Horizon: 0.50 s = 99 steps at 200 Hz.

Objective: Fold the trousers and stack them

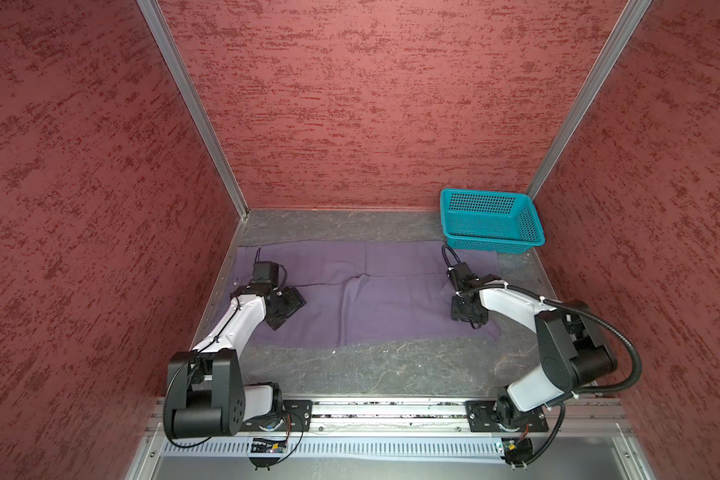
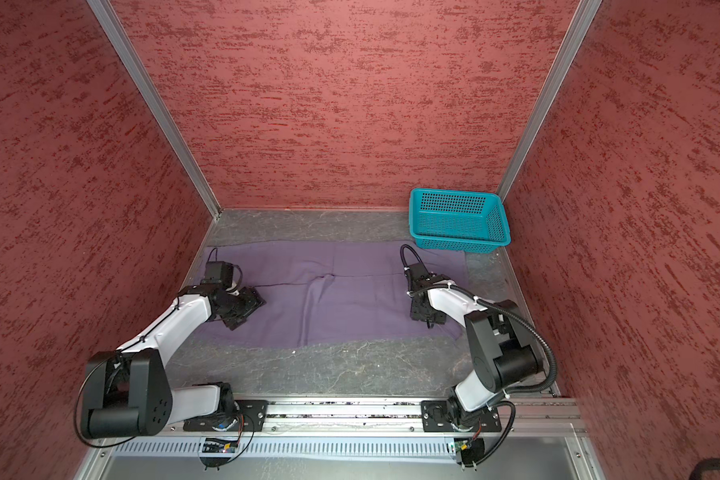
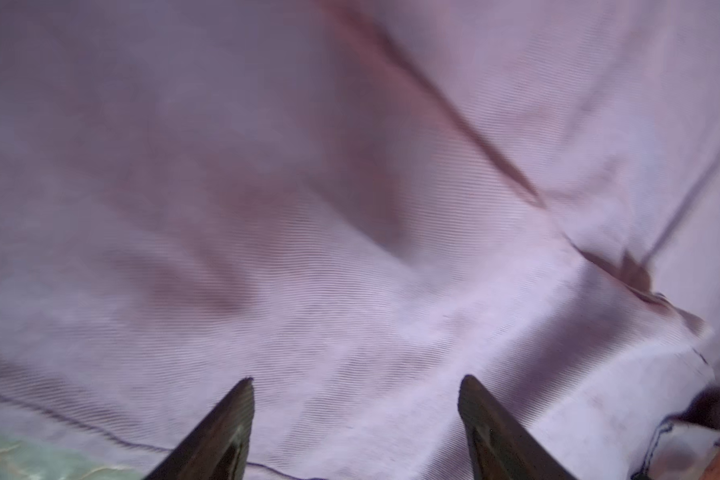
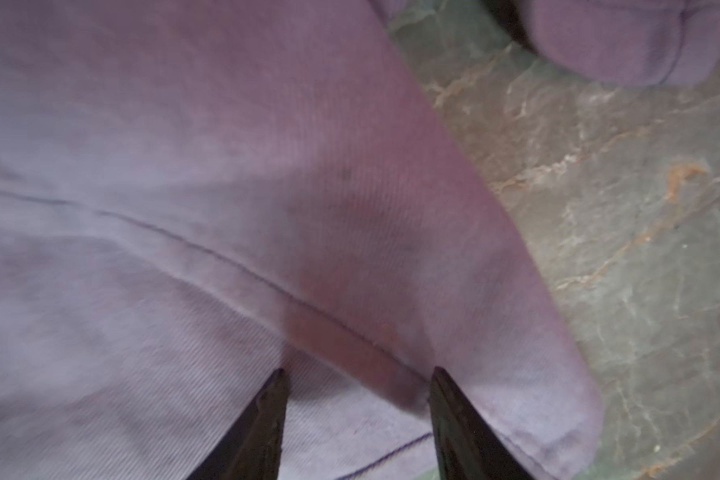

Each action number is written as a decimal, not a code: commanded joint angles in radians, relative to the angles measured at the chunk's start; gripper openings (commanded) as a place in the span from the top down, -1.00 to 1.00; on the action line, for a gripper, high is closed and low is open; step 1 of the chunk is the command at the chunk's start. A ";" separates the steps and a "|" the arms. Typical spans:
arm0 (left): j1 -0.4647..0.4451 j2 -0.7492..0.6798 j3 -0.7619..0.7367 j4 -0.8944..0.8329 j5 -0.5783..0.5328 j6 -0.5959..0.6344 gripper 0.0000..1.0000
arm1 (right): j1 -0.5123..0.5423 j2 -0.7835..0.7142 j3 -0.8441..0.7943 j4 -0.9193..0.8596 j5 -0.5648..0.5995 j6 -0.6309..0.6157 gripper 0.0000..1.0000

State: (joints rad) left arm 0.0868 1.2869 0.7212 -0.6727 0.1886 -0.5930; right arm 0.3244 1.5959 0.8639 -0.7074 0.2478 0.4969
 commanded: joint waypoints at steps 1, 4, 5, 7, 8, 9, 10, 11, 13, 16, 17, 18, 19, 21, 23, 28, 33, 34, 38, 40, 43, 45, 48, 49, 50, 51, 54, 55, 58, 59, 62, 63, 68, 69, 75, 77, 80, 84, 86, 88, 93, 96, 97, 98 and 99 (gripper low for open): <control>0.048 -0.023 -0.026 0.019 -0.016 0.025 -0.57 | 0.002 0.045 0.004 -0.002 0.098 0.018 -0.06; 0.055 -0.023 -0.029 0.019 -0.019 0.027 -0.57 | 0.001 0.048 0.007 -0.004 0.108 0.021 -0.04; 0.057 -0.022 -0.030 0.020 -0.020 0.028 -0.57 | 0.001 0.049 0.008 -0.005 0.111 0.021 -0.04; 0.061 -0.022 -0.031 0.021 -0.021 0.030 -0.57 | 0.001 0.051 0.010 -0.006 0.119 0.023 -0.03; 0.064 -0.021 -0.033 0.022 -0.021 0.031 -0.57 | 0.000 0.052 0.010 -0.007 0.122 0.024 -0.02; 0.066 -0.021 -0.034 0.023 -0.021 0.031 -0.57 | 0.000 0.053 0.012 -0.008 0.125 0.025 -0.02; 0.068 -0.020 -0.035 0.026 -0.021 0.033 -0.58 | 0.000 0.054 0.013 -0.008 0.129 0.026 -0.01; 0.070 -0.019 -0.036 0.027 -0.021 0.035 -0.58 | 0.000 0.054 0.013 -0.009 0.132 0.026 -0.01; 0.074 -0.018 -0.038 0.029 -0.021 0.037 -0.57 | 0.001 0.056 0.015 -0.010 0.136 0.026 0.01; 0.080 -0.014 -0.040 0.032 -0.021 0.040 -0.58 | 0.000 0.058 0.019 -0.010 0.143 0.026 0.05; 0.082 -0.013 -0.040 0.033 -0.022 0.041 -0.58 | 0.000 0.058 0.019 -0.010 0.145 0.026 0.07; 0.083 -0.010 -0.040 0.034 -0.023 0.042 -0.58 | -0.001 0.058 0.019 -0.010 0.147 0.026 0.08; 0.085 -0.008 -0.041 0.034 -0.022 0.043 -0.58 | -0.001 0.058 0.020 -0.010 0.149 0.026 0.10; 0.088 -0.004 -0.041 0.035 -0.022 0.044 -0.58 | -0.001 0.057 0.021 -0.010 0.151 0.025 0.14; 0.090 -0.001 -0.042 0.035 -0.022 0.045 -0.57 | -0.002 0.058 0.022 -0.009 0.154 0.025 0.18; 0.095 0.013 -0.044 0.038 -0.020 0.047 -0.58 | -0.004 0.055 0.025 -0.009 0.161 0.023 0.29; 0.097 0.025 -0.046 0.044 -0.020 0.048 -0.58 | -0.007 0.053 0.026 -0.008 0.167 0.022 0.43; 0.097 0.027 -0.047 0.045 -0.019 0.048 -0.58 | -0.009 0.053 0.027 -0.008 0.167 0.022 0.46; 0.099 0.036 -0.049 0.050 -0.017 0.048 -0.58 | -0.013 0.051 0.029 -0.007 0.169 0.020 0.57; 0.099 0.040 -0.050 0.053 -0.017 0.048 -0.57 | -0.015 0.049 0.029 -0.007 0.169 0.018 0.62; 0.099 0.047 -0.053 0.057 -0.015 0.046 -0.57 | -0.021 0.048 0.032 -0.009 0.168 0.017 0.70; 0.099 0.052 -0.054 0.059 -0.013 0.045 -0.57 | -0.023 0.047 0.032 -0.010 0.166 0.016 0.75; 0.099 0.057 -0.059 0.065 -0.013 0.043 -0.57 | -0.029 0.044 0.035 -0.012 0.162 0.013 0.80; 0.099 0.058 -0.059 0.067 -0.012 0.043 -0.57 | -0.030 0.042 0.036 -0.013 0.160 0.013 0.83; 0.099 0.060 -0.060 0.069 -0.012 0.043 -0.57 | -0.032 0.042 0.037 -0.014 0.158 0.012 0.85; 0.099 0.061 -0.063 0.071 -0.011 0.042 -0.57 | -0.034 0.042 0.038 -0.015 0.157 0.011 0.86; 0.099 0.065 -0.065 0.076 -0.012 0.040 -0.56 | -0.037 0.038 0.041 -0.018 0.153 0.009 0.91; 0.099 0.066 -0.066 0.077 -0.012 0.039 -0.56 | -0.038 0.037 0.041 -0.019 0.151 0.008 0.92; 0.099 0.069 -0.070 0.083 -0.012 0.036 -0.56 | -0.041 0.034 0.043 -0.023 0.148 0.006 0.96; 0.099 0.070 -0.071 0.086 -0.012 0.036 -0.56 | -0.043 0.031 0.044 -0.024 0.147 0.003 0.98; 0.099 0.072 -0.075 0.090 -0.014 0.034 -0.54 | -0.046 0.027 0.047 -0.028 0.144 0.003 1.00; 0.099 0.072 -0.076 0.092 -0.015 0.034 -0.54 | -0.047 0.025 0.048 -0.029 0.144 0.002 1.00; 0.099 0.075 -0.082 0.099 -0.021 0.031 -0.52 | -0.052 0.017 0.054 -0.040 0.141 0.000 1.00; 0.099 0.076 -0.083 0.100 -0.021 0.030 -0.52 | -0.053 0.014 0.055 -0.042 0.141 0.000 1.00; 0.102 0.078 -0.090 0.108 -0.026 0.029 -0.48 | -0.059 0.002 0.064 -0.057 0.136 -0.001 1.00; 0.102 0.078 -0.091 0.111 -0.028 0.029 -0.46 | -0.061 -0.001 0.066 -0.062 0.135 -0.002 1.00; 0.103 0.079 -0.094 0.114 -0.030 0.027 -0.43 | -0.063 -0.008 0.072 -0.069 0.133 -0.003 1.00; 0.107 0.080 -0.098 0.118 -0.035 0.026 -0.39 | -0.067 -0.018 0.077 -0.079 0.130 -0.002 1.00; 0.108 0.081 -0.099 0.121 -0.037 0.027 -0.38 | -0.068 -0.021 0.081 -0.086 0.129 -0.003 1.00; 0.110 0.082 -0.102 0.123 -0.037 0.026 -0.37 | -0.071 -0.028 0.084 -0.091 0.126 -0.003 1.00; 0.116 0.083 -0.104 0.126 -0.038 0.022 -0.34 | -0.075 -0.040 0.091 -0.106 0.120 -0.001 1.00; 0.122 0.086 -0.107 0.129 -0.036 0.018 -0.31 | -0.077 -0.049 0.096 -0.113 0.115 -0.001 1.00; 0.123 0.086 -0.106 0.129 -0.035 0.017 -0.30 | -0.078 -0.051 0.099 -0.116 0.112 0.000 1.00; 0.124 0.087 -0.108 0.131 -0.035 0.017 -0.28 | -0.079 -0.053 0.101 -0.119 0.110 0.000 1.00; 0.125 0.087 -0.108 0.133 -0.034 0.016 -0.28 | -0.079 -0.056 0.102 -0.122 0.108 0.000 1.00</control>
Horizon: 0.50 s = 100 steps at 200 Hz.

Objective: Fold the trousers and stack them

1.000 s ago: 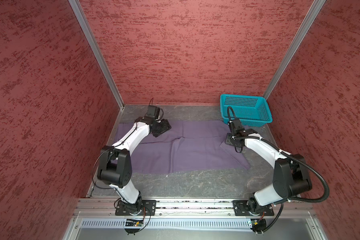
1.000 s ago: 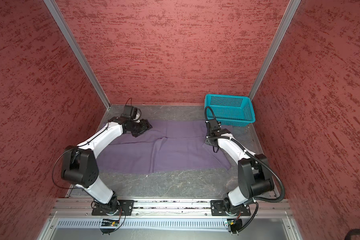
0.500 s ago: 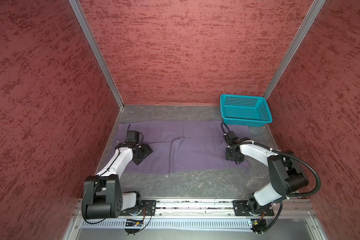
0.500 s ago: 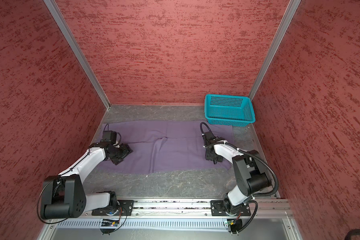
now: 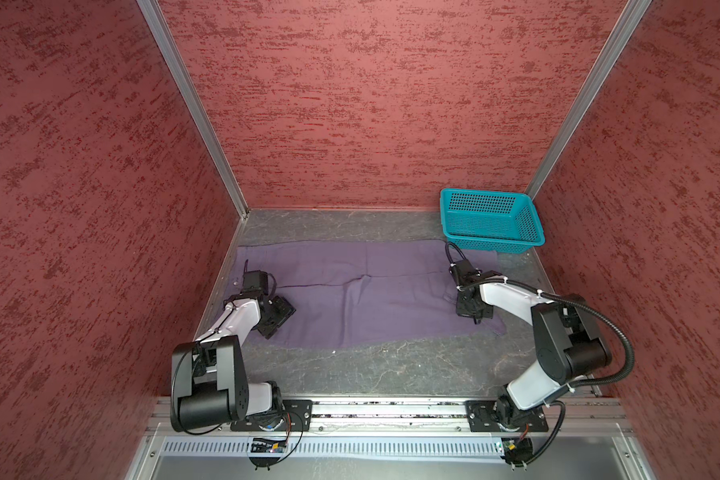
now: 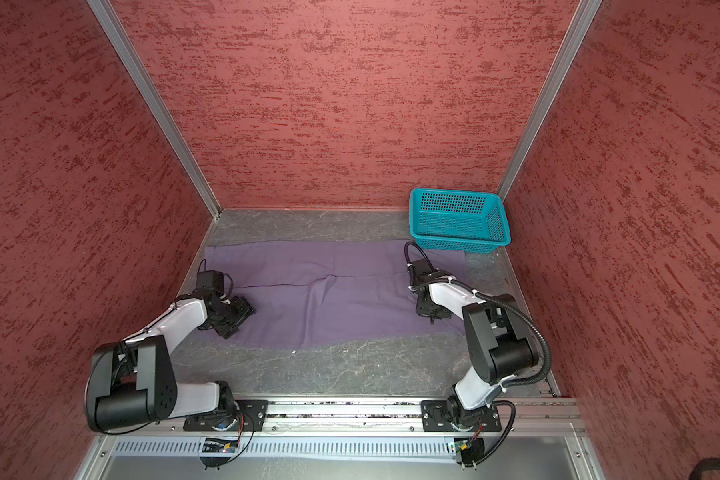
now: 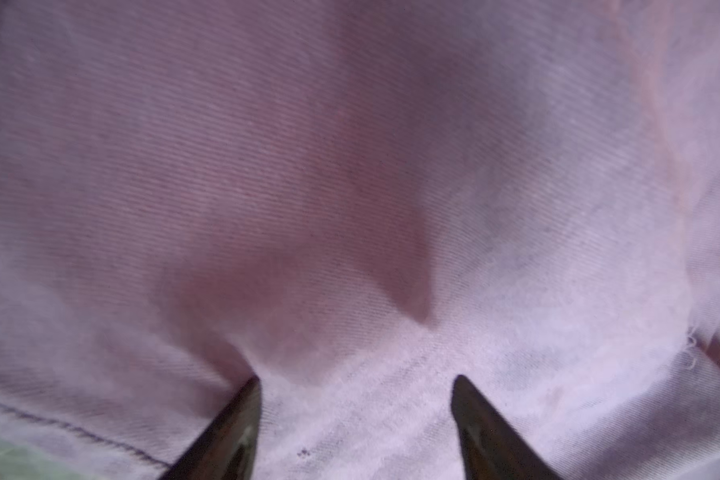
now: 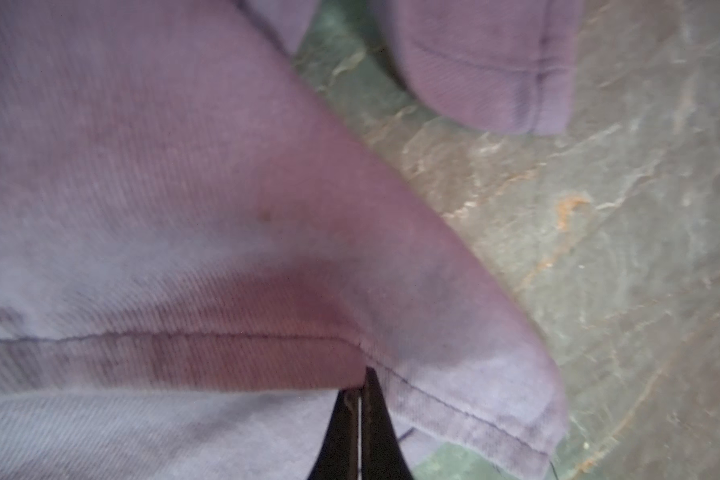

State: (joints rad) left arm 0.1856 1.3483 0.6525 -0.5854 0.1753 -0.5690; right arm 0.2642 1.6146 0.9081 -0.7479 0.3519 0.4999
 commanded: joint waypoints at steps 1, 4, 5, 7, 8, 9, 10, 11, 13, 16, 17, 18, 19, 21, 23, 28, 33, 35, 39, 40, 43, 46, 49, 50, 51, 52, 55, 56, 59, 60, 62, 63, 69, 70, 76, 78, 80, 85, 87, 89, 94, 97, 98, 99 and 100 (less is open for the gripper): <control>0.029 0.026 -0.041 0.046 -0.020 -0.009 -0.26 | -0.019 -0.078 0.060 -0.085 0.001 -0.002 1.00; 0.035 0.027 -0.042 0.050 -0.019 -0.010 -0.22 | -0.022 -0.086 0.065 -0.094 -0.008 0.000 1.00; 0.037 0.026 -0.044 0.051 -0.019 -0.011 -0.22 | -0.023 -0.089 0.067 -0.097 -0.011 0.001 1.00; 0.041 0.026 -0.046 0.054 -0.019 -0.014 -0.20 | -0.026 -0.094 0.071 -0.103 -0.017 0.001 1.00; 0.042 0.026 -0.047 0.056 -0.018 -0.014 -0.19 | -0.026 -0.096 0.073 -0.106 -0.023 0.002 1.00; 0.042 0.026 -0.047 0.056 -0.018 -0.015 -0.18 | -0.026 -0.099 0.075 -0.109 -0.027 0.002 1.00; 0.045 0.026 -0.049 0.057 -0.019 -0.017 -0.17 | -0.026 -0.102 0.077 -0.112 -0.030 0.003 1.00; 0.047 0.026 -0.048 0.058 -0.018 -0.018 -0.17 | -0.028 -0.105 0.079 -0.115 -0.034 0.004 1.00; 0.050 0.025 -0.050 0.060 -0.017 -0.019 -0.14 | -0.029 -0.111 0.083 -0.121 -0.043 0.006 1.00; 0.055 0.024 -0.053 0.064 -0.020 -0.022 -0.10 | -0.031 -0.120 0.090 -0.130 -0.055 0.010 1.00; 0.058 0.023 -0.055 0.065 -0.019 -0.024 -0.09 | -0.033 -0.122 0.093 -0.133 -0.061 0.011 1.00; 0.059 0.022 -0.054 0.067 -0.019 -0.024 -0.07 | -0.033 -0.125 0.096 -0.136 -0.065 0.012 1.00; 0.060 0.021 -0.055 0.068 -0.018 -0.024 -0.05 | -0.034 -0.128 0.098 -0.139 -0.069 0.013 1.00; 0.064 0.019 -0.058 0.069 -0.019 -0.027 -0.02 | -0.035 -0.135 0.103 -0.145 -0.079 0.015 1.00; 0.067 0.017 -0.059 0.071 -0.018 -0.029 0.02 | -0.037 -0.141 0.108 -0.152 -0.090 0.017 1.00; 0.078 0.009 -0.064 0.077 -0.018 -0.034 0.10 | -0.039 -0.155 0.122 -0.166 -0.117 0.022 1.00; 0.088 0.000 -0.069 0.080 -0.018 -0.040 0.20 | -0.042 -0.178 0.137 -0.181 -0.147 0.027 1.00; 0.092 -0.004 -0.070 0.081 -0.017 -0.041 0.24 | -0.043 -0.187 0.143 -0.186 -0.159 0.029 1.00; 0.101 -0.012 -0.073 0.083 -0.017 -0.044 0.35 | -0.043 -0.202 0.157 -0.197 -0.182 0.031 1.00; 0.103 -0.014 -0.075 0.085 -0.016 -0.045 0.37 | -0.043 -0.204 0.160 -0.200 -0.187 0.032 1.00; 0.109 -0.022 -0.077 0.088 -0.015 -0.047 0.44 | -0.043 -0.213 0.170 -0.209 -0.203 0.033 1.00; 0.116 -0.027 -0.078 0.089 -0.015 -0.050 0.51 | -0.043 -0.222 0.182 -0.221 -0.216 0.036 1.00; 0.122 -0.034 -0.080 0.091 -0.014 -0.051 0.58 | -0.043 -0.230 0.190 -0.232 -0.226 0.040 1.00; 0.125 -0.036 -0.080 0.090 -0.013 -0.052 0.61 | -0.043 -0.232 0.197 -0.237 -0.229 0.042 1.00; 0.128 -0.039 -0.082 0.091 -0.014 -0.052 0.64 | -0.043 -0.234 0.197 -0.241 -0.232 0.043 1.00; 0.131 -0.041 -0.082 0.091 -0.014 -0.054 0.67 | -0.043 -0.237 0.201 -0.244 -0.234 0.044 1.00; 0.138 -0.047 -0.083 0.093 -0.013 -0.055 0.76 | -0.043 -0.243 0.213 -0.260 -0.242 0.048 1.00; 0.141 -0.049 -0.083 0.093 -0.013 -0.055 0.78 | -0.042 -0.245 0.218 -0.264 -0.245 0.048 1.00; 0.148 -0.057 -0.085 0.094 -0.013 -0.056 0.86 | -0.043 -0.253 0.229 -0.277 -0.251 0.051 1.00; 0.151 -0.058 -0.085 0.093 -0.014 -0.058 0.88 | -0.043 -0.255 0.233 -0.281 -0.253 0.053 1.00; 0.156 -0.063 -0.085 0.094 -0.013 -0.059 0.93 | -0.043 -0.258 0.240 -0.290 -0.258 0.054 1.00; 0.159 -0.065 -0.085 0.093 -0.014 -0.059 0.95 | -0.042 -0.261 0.244 -0.294 -0.259 0.056 1.00; 0.176 -0.078 -0.088 0.095 -0.012 -0.062 1.00 | -0.044 -0.272 0.267 -0.322 -0.269 0.062 1.00; 0.179 -0.080 -0.088 0.095 -0.011 -0.063 1.00 | -0.044 -0.273 0.270 -0.329 -0.270 0.063 1.00; 0.198 -0.092 -0.089 0.098 -0.004 -0.064 1.00 | -0.043 -0.282 0.291 -0.359 -0.278 0.069 1.00; 0.205 -0.095 -0.090 0.099 -0.002 -0.065 1.00 | -0.045 -0.285 0.299 -0.369 -0.280 0.071 1.00; 0.212 -0.098 -0.090 0.099 0.001 -0.065 1.00 | -0.046 -0.288 0.304 -0.378 -0.285 0.073 1.00; 0.228 -0.108 -0.090 0.100 0.006 -0.066 1.00 | -0.049 -0.295 0.319 -0.404 -0.294 0.078 1.00; 0.236 -0.111 -0.090 0.101 0.009 -0.067 1.00 | -0.051 -0.297 0.324 -0.413 -0.298 0.079 1.00; 0.242 -0.116 -0.091 0.103 0.011 -0.067 1.00 | -0.052 -0.299 0.329 -0.421 -0.303 0.081 1.00; 0.260 -0.124 -0.093 0.105 0.017 -0.069 1.00 | -0.057 -0.308 0.340 -0.444 -0.315 0.087 1.00; 0.270 -0.128 -0.095 0.108 0.022 -0.070 1.00 | -0.062 -0.313 0.346 -0.454 -0.326 0.090 1.00; 0.273 -0.130 -0.095 0.107 0.024 -0.070 1.00 | -0.065 -0.314 0.348 -0.457 -0.329 0.091 1.00; 0.277 -0.132 -0.096 0.108 0.025 -0.070 1.00 | -0.066 -0.315 0.350 -0.461 -0.334 0.092 1.00; 0.279 -0.133 -0.096 0.108 0.026 -0.070 1.00 | -0.069 -0.318 0.352 -0.464 -0.338 0.093 1.00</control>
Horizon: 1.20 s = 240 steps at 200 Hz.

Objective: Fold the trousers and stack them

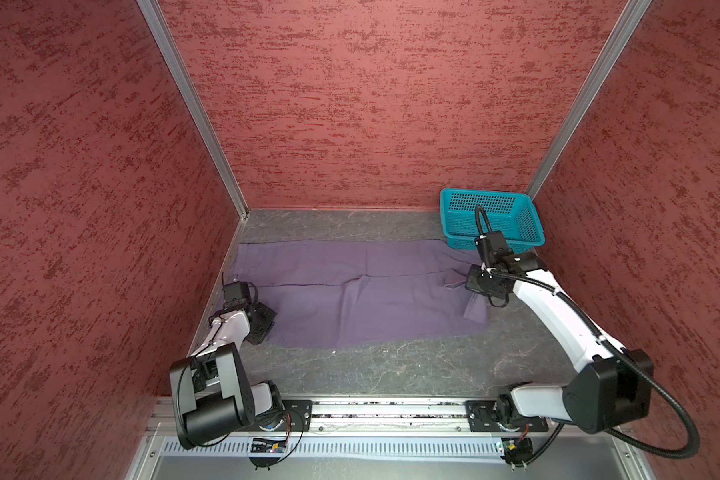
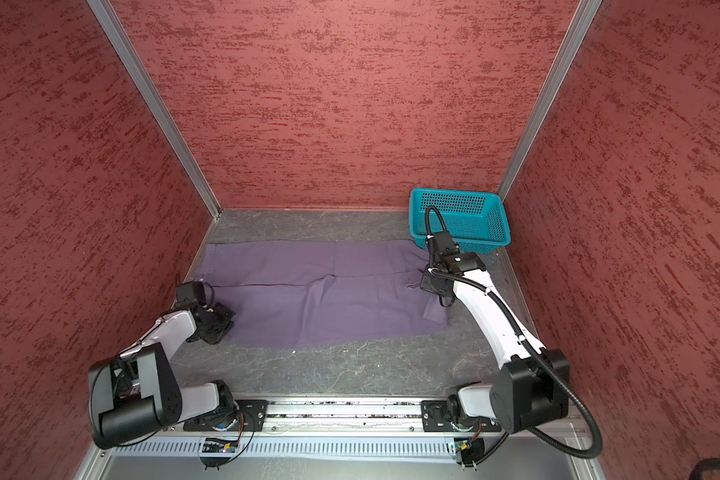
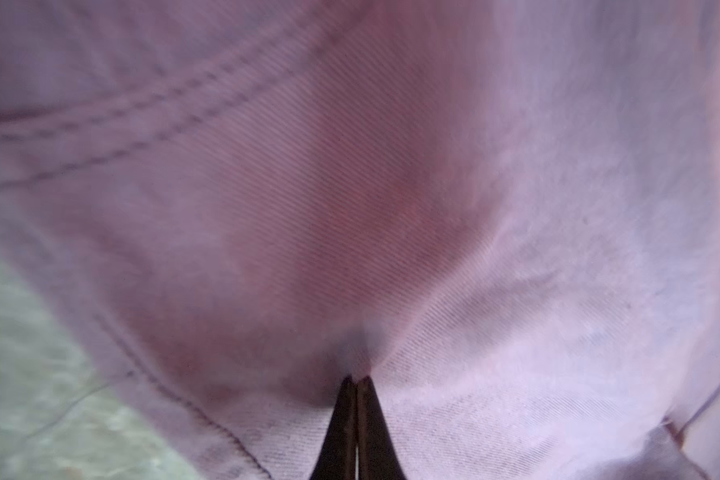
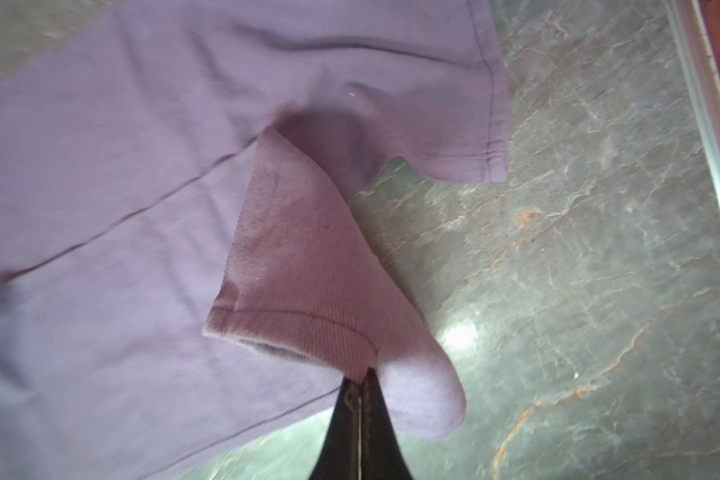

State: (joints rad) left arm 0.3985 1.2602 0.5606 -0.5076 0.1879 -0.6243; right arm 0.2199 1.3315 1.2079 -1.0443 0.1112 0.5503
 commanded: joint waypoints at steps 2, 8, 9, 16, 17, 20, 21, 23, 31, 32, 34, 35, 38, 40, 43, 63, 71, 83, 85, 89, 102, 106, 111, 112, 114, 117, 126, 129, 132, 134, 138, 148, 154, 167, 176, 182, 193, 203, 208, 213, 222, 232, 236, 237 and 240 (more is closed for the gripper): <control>0.072 -0.048 -0.004 0.032 0.016 -0.014 1.00 | -0.029 -0.039 0.055 -0.173 -0.105 0.043 1.00; 0.089 -0.055 -0.006 0.034 0.024 -0.014 1.00 | -0.041 -0.053 0.064 -0.193 -0.129 0.048 1.00; 0.091 -0.056 -0.006 0.035 0.025 -0.014 1.00 | -0.044 -0.055 0.067 -0.195 -0.132 0.048 1.00; 0.103 -0.060 -0.009 0.039 0.031 -0.016 1.00 | -0.060 -0.070 0.083 -0.216 -0.160 0.051 1.00; 0.105 -0.060 -0.009 0.040 0.031 -0.015 1.00 | -0.063 -0.071 0.086 -0.220 -0.163 0.050 1.00; 0.108 -0.061 -0.010 0.041 0.031 -0.015 1.00 | -0.071 -0.078 0.095 -0.231 -0.173 0.051 1.00; 0.109 -0.061 -0.010 0.041 0.031 -0.015 1.00 | -0.073 -0.080 0.098 -0.234 -0.177 0.051 1.00; 0.109 -0.062 -0.011 0.041 0.030 -0.016 1.00 | -0.079 -0.083 0.104 -0.242 -0.184 0.051 1.00; 0.111 -0.061 -0.012 0.044 0.025 -0.015 1.00 | -0.099 -0.095 0.136 -0.271 -0.210 0.051 1.00; 0.111 -0.061 -0.013 0.046 0.024 -0.014 1.00 | -0.102 -0.097 0.140 -0.275 -0.213 0.050 1.00; 0.110 -0.061 -0.015 0.047 0.025 -0.015 1.00 | -0.106 -0.100 0.150 -0.283 -0.218 0.050 1.00; 0.111 -0.060 -0.015 0.048 0.024 -0.015 1.00 | -0.108 -0.101 0.154 -0.288 -0.219 0.050 1.00; 0.111 -0.058 -0.016 0.048 0.021 -0.015 1.00 | -0.114 -0.102 0.169 -0.301 -0.225 0.049 1.00; 0.112 -0.058 -0.017 0.049 0.022 -0.015 1.00 | -0.118 -0.103 0.180 -0.310 -0.228 0.048 1.00; 0.112 -0.056 -0.019 0.051 0.020 -0.015 1.00 | -0.123 -0.104 0.196 -0.324 -0.230 0.047 1.00; 0.125 -0.049 -0.028 0.061 0.028 -0.019 1.00 | -0.141 -0.097 0.319 -0.427 -0.224 0.039 1.00; 0.132 -0.048 -0.028 0.064 0.036 -0.020 1.00 | -0.147 -0.089 0.368 -0.468 -0.216 0.036 1.00; 0.137 -0.051 -0.025 0.062 0.042 -0.021 1.00 | -0.155 -0.074 0.445 -0.529 -0.197 0.032 1.00; 0.138 -0.052 -0.024 0.061 0.041 -0.020 1.00 | -0.156 -0.073 0.459 -0.538 -0.195 0.029 1.00; 0.140 -0.054 -0.022 0.061 0.044 -0.020 1.00 | -0.159 -0.074 0.475 -0.541 -0.205 0.022 1.00; 0.145 -0.063 -0.021 0.057 0.044 -0.020 1.00 | -0.183 -0.093 0.492 -0.542 -0.254 0.033 1.00; 0.147 -0.066 -0.020 0.056 0.045 -0.020 1.00 | -0.192 -0.097 0.491 -0.543 -0.273 0.036 1.00; 0.151 -0.069 -0.020 0.054 0.046 -0.020 1.00 | -0.201 -0.101 0.485 -0.543 -0.294 0.038 1.00; 0.152 -0.069 -0.019 0.054 0.046 -0.020 1.00 | -0.202 -0.102 0.484 -0.543 -0.297 0.039 1.00; 0.153 -0.071 -0.020 0.053 0.046 -0.020 1.00 | -0.205 -0.101 0.481 -0.543 -0.302 0.042 1.00; 0.155 -0.074 -0.020 0.051 0.046 -0.020 1.00 | -0.208 -0.103 0.477 -0.542 -0.306 0.045 1.00; 0.167 -0.081 -0.020 0.049 0.047 -0.021 1.00 | -0.214 -0.108 0.466 -0.542 -0.301 0.050 1.00; 0.172 -0.083 -0.020 0.049 0.048 -0.022 1.00 | -0.216 -0.109 0.463 -0.543 -0.295 0.054 1.00; 0.178 -0.087 -0.019 0.048 0.050 -0.022 1.00 | -0.218 -0.110 0.461 -0.542 -0.291 0.056 1.00; 0.183 -0.089 -0.020 0.047 0.050 -0.022 1.00 | -0.219 -0.112 0.460 -0.541 -0.288 0.057 1.00; 0.190 -0.094 -0.021 0.047 0.054 -0.022 1.00 | -0.222 -0.114 0.457 -0.542 -0.282 0.060 1.00; 0.211 -0.108 -0.018 0.043 0.060 -0.023 1.00 | -0.231 -0.120 0.458 -0.542 -0.261 0.063 1.00; 0.222 -0.116 -0.019 0.042 0.066 -0.024 1.00 | -0.235 -0.123 0.455 -0.541 -0.242 0.065 1.00; 0.235 -0.131 -0.020 0.041 0.069 -0.026 1.00 | -0.242 -0.137 0.425 -0.541 -0.178 0.071 1.00; 0.234 -0.136 -0.021 0.041 0.069 -0.026 1.00 | -0.244 -0.149 0.379 -0.536 -0.137 0.081 1.00; 0.235 -0.136 -0.021 0.041 0.068 -0.026 1.00 | -0.246 -0.162 0.338 -0.524 -0.122 0.087 1.00; 0.234 -0.133 -0.024 0.045 0.075 -0.025 1.00 | -0.255 -0.195 0.254 -0.478 -0.112 0.110 1.00; 0.235 -0.129 -0.026 0.047 0.076 -0.025 1.00 | -0.269 -0.231 0.172 -0.426 -0.116 0.135 1.00; 0.235 -0.127 -0.026 0.047 0.078 -0.025 1.00 | -0.281 -0.246 0.134 -0.399 -0.121 0.144 1.00; 0.234 -0.125 -0.026 0.047 0.080 -0.025 1.00 | -0.295 -0.260 0.099 -0.373 -0.125 0.150 1.00; 0.233 -0.124 -0.027 0.049 0.088 -0.025 1.00 | -0.325 -0.275 0.044 -0.332 -0.119 0.151 1.00; 0.228 -0.124 -0.030 0.051 0.101 -0.029 1.00 | -0.362 -0.283 -0.012 -0.295 -0.103 0.144 1.00; 0.222 -0.124 -0.031 0.050 0.106 -0.030 1.00 | -0.381 -0.282 -0.035 -0.276 -0.101 0.136 1.00; 0.220 -0.124 -0.032 0.050 0.106 -0.031 1.00 | -0.385 -0.282 -0.040 -0.272 -0.102 0.134 1.00; 0.214 -0.124 -0.034 0.049 0.110 -0.032 1.00 | -0.400 -0.282 -0.055 -0.258 -0.102 0.126 1.00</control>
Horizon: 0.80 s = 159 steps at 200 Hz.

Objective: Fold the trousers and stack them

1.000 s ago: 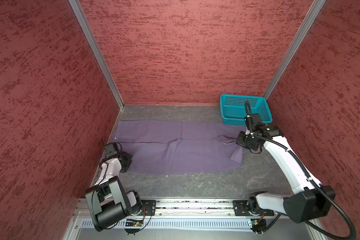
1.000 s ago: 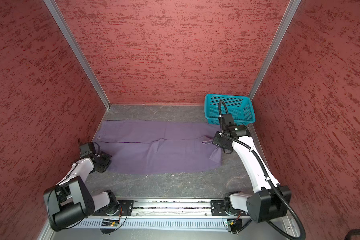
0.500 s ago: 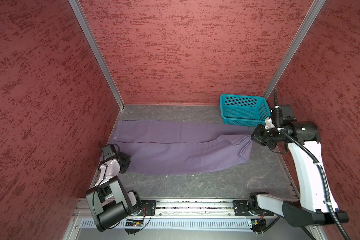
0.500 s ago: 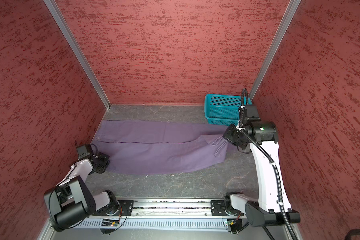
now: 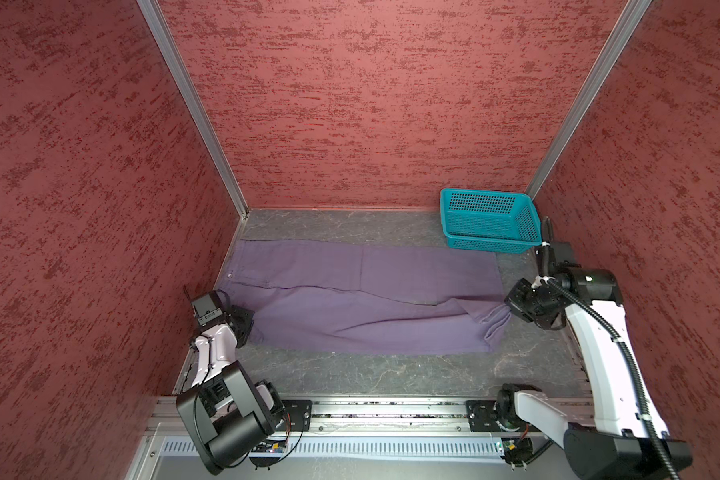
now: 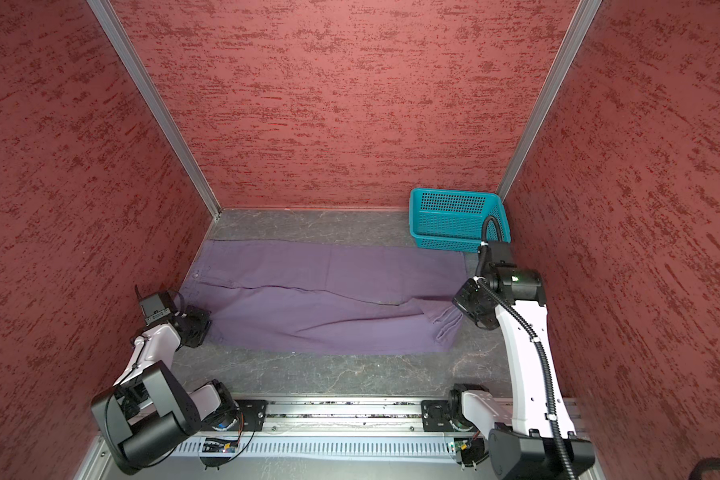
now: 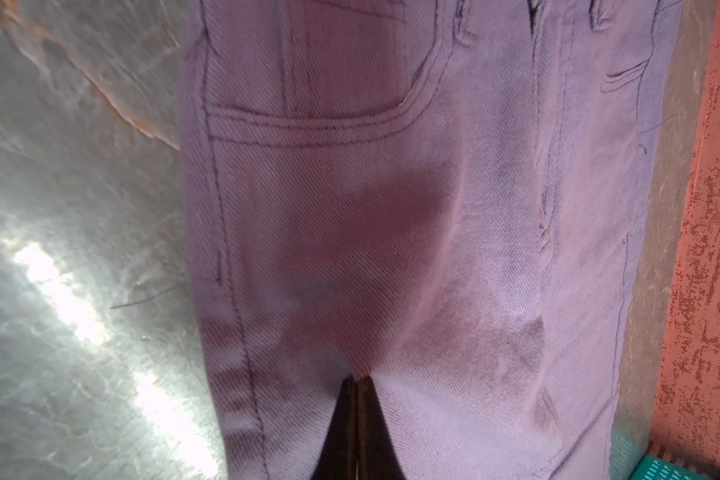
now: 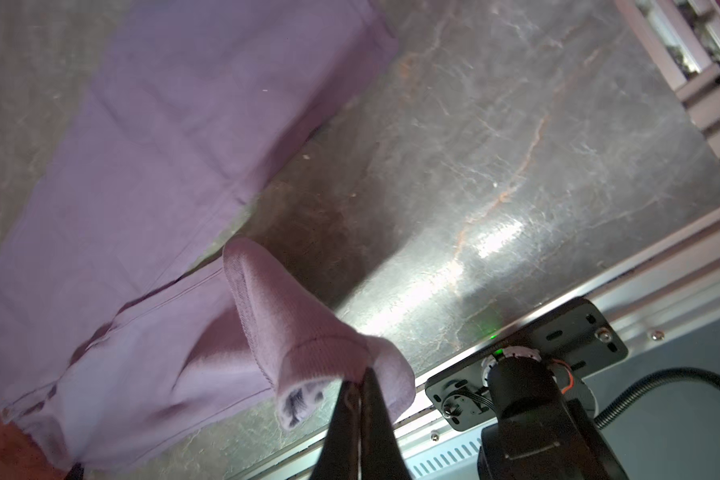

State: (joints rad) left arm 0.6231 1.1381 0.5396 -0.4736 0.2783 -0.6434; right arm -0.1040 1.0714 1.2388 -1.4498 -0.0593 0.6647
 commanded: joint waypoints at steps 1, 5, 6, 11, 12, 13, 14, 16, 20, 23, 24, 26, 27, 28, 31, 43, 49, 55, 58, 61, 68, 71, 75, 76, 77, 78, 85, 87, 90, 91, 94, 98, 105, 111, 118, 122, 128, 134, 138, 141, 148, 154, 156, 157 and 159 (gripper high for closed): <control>-0.012 -0.001 -0.012 0.014 0.020 -0.013 1.00 | -0.079 -0.021 -0.093 0.152 0.068 0.010 1.00; -0.023 -0.003 -0.013 0.013 0.023 -0.015 1.00 | -0.103 -0.019 -0.111 0.168 0.067 0.006 1.00; -0.025 -0.003 -0.013 0.011 0.023 -0.015 1.00 | -0.108 -0.018 -0.116 0.172 0.067 0.004 1.00; -0.045 -0.005 -0.017 0.008 0.020 -0.017 1.00 | -0.133 -0.014 -0.140 0.194 0.063 -0.005 1.00; -0.047 -0.006 -0.018 0.007 0.020 -0.017 1.00 | -0.137 -0.013 -0.145 0.199 0.062 -0.007 1.00; -0.051 -0.006 -0.018 0.006 0.020 -0.018 1.00 | -0.144 -0.012 -0.150 0.203 0.061 -0.010 1.00; -0.057 -0.007 -0.018 0.004 0.019 -0.018 1.00 | -0.149 -0.012 -0.155 0.208 0.060 -0.012 1.00; -0.063 -0.008 -0.019 0.001 0.017 -0.019 1.00 | -0.158 -0.009 -0.163 0.218 0.059 -0.016 1.00; -0.076 -0.012 -0.021 -0.005 0.016 -0.020 1.00 | -0.177 -0.004 -0.180 0.235 0.057 -0.024 1.00; -0.085 -0.015 -0.025 -0.011 0.015 -0.022 1.00 | -0.193 0.000 -0.193 0.245 0.054 -0.028 1.00; -0.089 -0.017 -0.025 -0.014 0.014 -0.023 1.00 | -0.198 0.002 -0.198 0.249 0.052 -0.031 1.00; -0.093 -0.020 -0.027 -0.016 0.013 -0.024 1.00 | -0.209 0.005 -0.205 0.258 0.051 -0.033 1.00; -0.096 -0.021 -0.028 -0.019 0.013 -0.026 1.00 | -0.214 0.007 -0.209 0.264 0.049 -0.035 1.00; -0.098 -0.023 -0.028 -0.020 0.013 -0.028 1.00 | -0.218 0.008 -0.213 0.269 0.048 -0.037 1.00; -0.102 -0.029 -0.031 -0.026 0.013 -0.031 1.00 | -0.235 0.012 -0.226 0.281 0.043 -0.043 1.00; -0.114 -0.060 -0.054 -0.040 0.038 -0.053 1.00 | -0.294 0.034 -0.270 0.334 0.028 -0.064 1.00; -0.115 -0.078 -0.064 -0.044 0.063 -0.067 1.00 | -0.320 0.046 -0.292 0.364 0.019 -0.072 0.99; -0.120 -0.097 -0.071 -0.052 0.080 -0.077 1.00 | -0.344 0.058 -0.315 0.394 0.012 -0.077 0.92; -0.123 -0.104 -0.074 -0.059 0.086 -0.084 1.00 | -0.357 0.065 -0.327 0.410 0.010 -0.078 0.89; -0.126 -0.112 -0.075 -0.068 0.092 -0.088 1.00 | -0.368 0.071 -0.338 0.429 0.009 -0.079 0.86; -0.133 -0.123 -0.075 -0.084 0.104 -0.095 1.00 | -0.386 0.088 -0.362 0.469 0.009 -0.077 0.82; -0.135 -0.125 -0.075 -0.090 0.111 -0.098 1.00 | -0.392 0.093 -0.373 0.489 0.011 -0.072 0.80; -0.139 -0.128 -0.076 -0.096 0.117 -0.101 1.00 | -0.397 0.099 -0.388 0.513 0.016 -0.066 0.76; -0.140 -0.127 -0.075 -0.097 0.118 -0.101 1.00 | -0.398 0.101 -0.391 0.519 0.017 -0.062 0.75; -0.141 -0.128 -0.075 -0.099 0.119 -0.102 1.00 | -0.398 0.101 -0.395 0.525 0.017 -0.061 0.74; -0.142 -0.129 -0.076 -0.099 0.121 -0.102 1.00 | -0.399 0.103 -0.397 0.532 0.018 -0.058 0.73; -0.147 -0.131 -0.077 -0.109 0.131 -0.108 1.00 | -0.404 0.113 -0.422 0.577 0.010 -0.044 0.67; -0.148 -0.132 -0.077 -0.110 0.133 -0.108 1.00 | -0.405 0.116 -0.428 0.590 0.006 -0.038 0.66; -0.150 -0.133 -0.076 -0.114 0.136 -0.108 1.00 | -0.406 0.122 -0.435 0.604 -0.002 -0.032 0.64; -0.150 -0.133 -0.076 -0.115 0.136 -0.108 1.00 | -0.407 0.124 -0.438 0.608 -0.004 -0.029 0.63; -0.154 -0.137 -0.075 -0.118 0.135 -0.107 1.00 | -0.410 0.131 -0.445 0.619 -0.012 -0.021 0.61; -0.158 -0.141 -0.072 -0.128 0.129 -0.105 1.00 | -0.412 0.141 -0.452 0.634 -0.026 -0.014 0.58; -0.164 -0.150 -0.066 -0.147 0.112 -0.101 1.00 | -0.418 0.159 -0.459 0.656 -0.048 -0.007 0.53; -0.163 -0.155 -0.063 -0.159 0.103 -0.097 1.00 | -0.418 0.175 -0.457 0.665 -0.054 -0.005 0.49; -0.161 -0.161 -0.058 -0.174 0.095 -0.090 1.00 | -0.454 0.186 -0.449 0.673 -0.049 -0.007 0.44; -0.161 -0.161 -0.056 -0.179 0.092 -0.087 0.94 | -0.465 0.189 -0.444 0.675 -0.042 -0.010 0.42; -0.160 -0.160 -0.055 -0.182 0.093 -0.085 0.84 | -0.479 0.188 -0.435 0.678 -0.036 -0.009 0.38; -0.161 -0.161 -0.054 -0.183 0.096 -0.084 0.78 | -0.482 0.180 -0.426 0.688 -0.043 -0.011 0.38; -0.161 -0.160 -0.056 -0.181 0.099 -0.086 0.73 | -0.482 0.172 -0.422 0.699 -0.059 -0.018 0.38; -0.162 -0.161 -0.054 -0.179 0.102 -0.087 0.70 | -0.481 0.165 -0.421 0.707 -0.078 -0.022 0.39; -0.168 -0.163 -0.056 -0.173 0.107 -0.091 0.63 | -0.470 0.151 -0.420 0.724 -0.127 -0.029 0.50; -0.175 -0.165 -0.052 -0.171 0.105 -0.097 0.60 | -0.445 0.142 -0.413 0.730 -0.153 -0.039 0.65; -0.178 -0.165 -0.051 -0.170 0.103 -0.099 0.59 | -0.435 0.141 -0.410 0.730 -0.155 -0.043 0.70; -0.181 -0.166 -0.050 -0.170 0.103 -0.100 0.59 | -0.433 0.140 -0.408 0.728 -0.154 -0.045 0.73; -0.185 -0.167 -0.046 -0.168 0.100 -0.102 0.59 | -0.404 0.139 -0.404 0.725 -0.151 -0.050 0.77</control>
State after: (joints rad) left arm 0.4637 0.9871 0.4675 -0.6243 0.3706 -0.7311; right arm -0.5732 1.2514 0.7868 -0.8078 -0.1242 0.6304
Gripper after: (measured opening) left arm 0.190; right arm 0.209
